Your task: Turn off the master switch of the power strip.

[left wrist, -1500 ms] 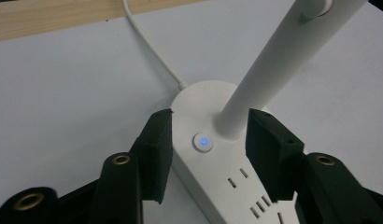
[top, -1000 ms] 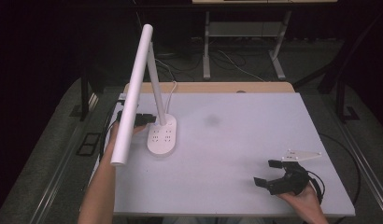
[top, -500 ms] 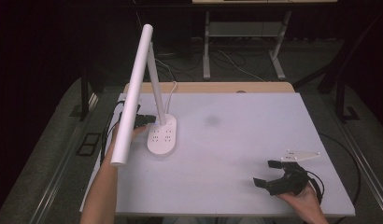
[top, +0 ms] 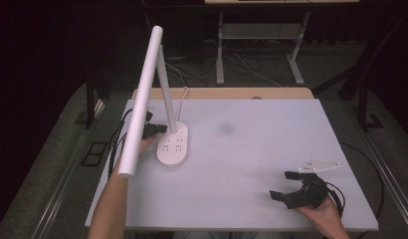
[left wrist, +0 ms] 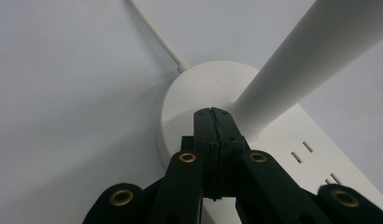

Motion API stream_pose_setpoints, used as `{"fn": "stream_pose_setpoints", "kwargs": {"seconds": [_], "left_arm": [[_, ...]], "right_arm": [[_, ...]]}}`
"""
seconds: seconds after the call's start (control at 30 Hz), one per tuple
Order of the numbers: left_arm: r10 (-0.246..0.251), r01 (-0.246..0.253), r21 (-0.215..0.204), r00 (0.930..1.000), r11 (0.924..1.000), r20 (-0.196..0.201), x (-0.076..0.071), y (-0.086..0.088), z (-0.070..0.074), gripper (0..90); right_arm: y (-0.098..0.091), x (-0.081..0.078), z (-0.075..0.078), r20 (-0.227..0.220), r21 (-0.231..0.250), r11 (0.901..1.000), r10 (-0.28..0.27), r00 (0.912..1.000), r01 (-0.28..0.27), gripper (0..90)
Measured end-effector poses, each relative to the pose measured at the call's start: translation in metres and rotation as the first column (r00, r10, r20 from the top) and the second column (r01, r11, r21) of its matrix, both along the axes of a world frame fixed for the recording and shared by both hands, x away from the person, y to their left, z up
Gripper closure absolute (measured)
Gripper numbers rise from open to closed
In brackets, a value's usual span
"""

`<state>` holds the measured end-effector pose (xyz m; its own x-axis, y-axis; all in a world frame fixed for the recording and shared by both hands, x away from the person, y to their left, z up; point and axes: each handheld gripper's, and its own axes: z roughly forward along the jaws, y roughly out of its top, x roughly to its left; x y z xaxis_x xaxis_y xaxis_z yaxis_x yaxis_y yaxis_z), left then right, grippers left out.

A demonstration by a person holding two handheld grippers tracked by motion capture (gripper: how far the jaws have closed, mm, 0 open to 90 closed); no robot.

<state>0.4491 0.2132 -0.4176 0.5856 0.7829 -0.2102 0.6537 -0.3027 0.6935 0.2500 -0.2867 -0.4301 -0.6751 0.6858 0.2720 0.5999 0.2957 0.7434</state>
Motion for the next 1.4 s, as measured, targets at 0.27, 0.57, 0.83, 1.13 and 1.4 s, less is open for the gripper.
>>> {"fn": "stream_pose_setpoints", "kwargs": {"seconds": [0.27, 0.57, 0.83, 1.13, 1.4], "left_arm": [[-0.021, 0.021, -0.011, 0.9998, 0.9997, -0.007, -0.0031, -0.0040, -0.0032, 90.0], [0.008, -0.008, -0.024, 0.9999, 0.9997, -0.014, -0.0009, -0.0025, -0.0039, 90.0], [0.053, -0.055, -0.066, 0.9979, 0.9963, -0.036, -0.0024, -0.0016, -0.0061, 90.0], [0.118, -0.123, -0.088, 0.9913, 0.9885, -0.058, -0.0006, -0.0061, -0.0075, 90.0], [0.126, -0.133, -0.121, 0.9903, 0.9837, -0.058, -0.0012, -0.0040, -0.0100, 90.0]], "right_arm": [[0.0005, 0.0003, -0.0003, -0.002, -0.004, 1.0000, 0.003, 1.0000, -0.003, 0.3], [0.0008, -0.0002, -0.0001, 0.006, -0.004, 1.0000, 0.009, 0.9999, -0.009, 0.3], [0.0019, -0.0011, 0.0005, -0.002, -0.004, 0.9999, 0.014, 0.9999, -0.014, 0.3], [0.0042, -0.0032, 0.0014, -0.004, -0.006, 0.9997, 0.025, 0.9997, -0.025, 0.3], [0.0023, -0.0028, 0.0009, 0.006, -0.008, 0.9997, 0.024, 0.9997, -0.024, 0.3]]}}
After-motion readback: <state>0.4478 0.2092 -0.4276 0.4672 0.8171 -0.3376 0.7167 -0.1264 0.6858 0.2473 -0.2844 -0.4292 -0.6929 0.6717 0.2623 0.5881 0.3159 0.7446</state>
